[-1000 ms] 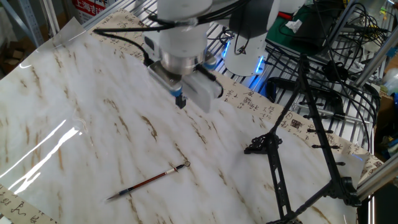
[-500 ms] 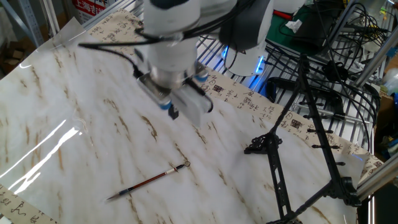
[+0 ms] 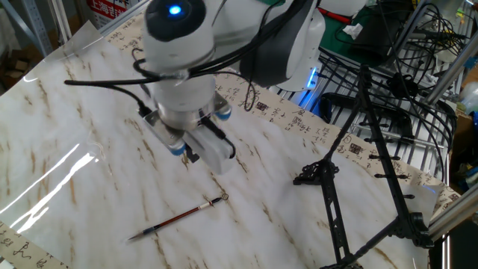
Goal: Place the brush on the pen rack
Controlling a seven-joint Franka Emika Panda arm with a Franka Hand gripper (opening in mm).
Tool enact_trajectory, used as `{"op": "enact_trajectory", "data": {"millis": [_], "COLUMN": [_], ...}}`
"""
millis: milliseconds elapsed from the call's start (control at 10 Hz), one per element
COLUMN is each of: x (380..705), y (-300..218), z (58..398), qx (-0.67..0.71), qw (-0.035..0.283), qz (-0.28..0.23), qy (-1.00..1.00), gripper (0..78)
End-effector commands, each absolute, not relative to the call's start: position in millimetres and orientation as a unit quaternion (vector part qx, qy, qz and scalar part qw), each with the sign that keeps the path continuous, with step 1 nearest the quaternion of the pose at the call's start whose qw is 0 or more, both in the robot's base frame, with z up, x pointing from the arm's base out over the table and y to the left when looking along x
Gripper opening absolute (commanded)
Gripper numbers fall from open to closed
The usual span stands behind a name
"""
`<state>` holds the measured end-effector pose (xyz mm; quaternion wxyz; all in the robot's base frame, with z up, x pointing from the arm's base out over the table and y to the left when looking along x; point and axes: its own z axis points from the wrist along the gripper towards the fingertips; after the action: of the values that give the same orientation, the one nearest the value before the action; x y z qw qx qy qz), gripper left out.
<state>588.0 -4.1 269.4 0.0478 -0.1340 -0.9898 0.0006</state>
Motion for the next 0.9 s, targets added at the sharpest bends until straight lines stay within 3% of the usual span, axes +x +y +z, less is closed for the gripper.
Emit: {"op": "enact_trajectory", "data": {"millis": [100, 900], "x": [590.9, 590.9], "y": [-7.3, -7.3], "z": [270.4, 270.4], "qx": [-0.134, -0.186], "qw": [0.044, 0.042], "qz": [-0.001, -0.038], "qy": [-0.99, -0.981], "gripper": [0.0, 0.0]}}
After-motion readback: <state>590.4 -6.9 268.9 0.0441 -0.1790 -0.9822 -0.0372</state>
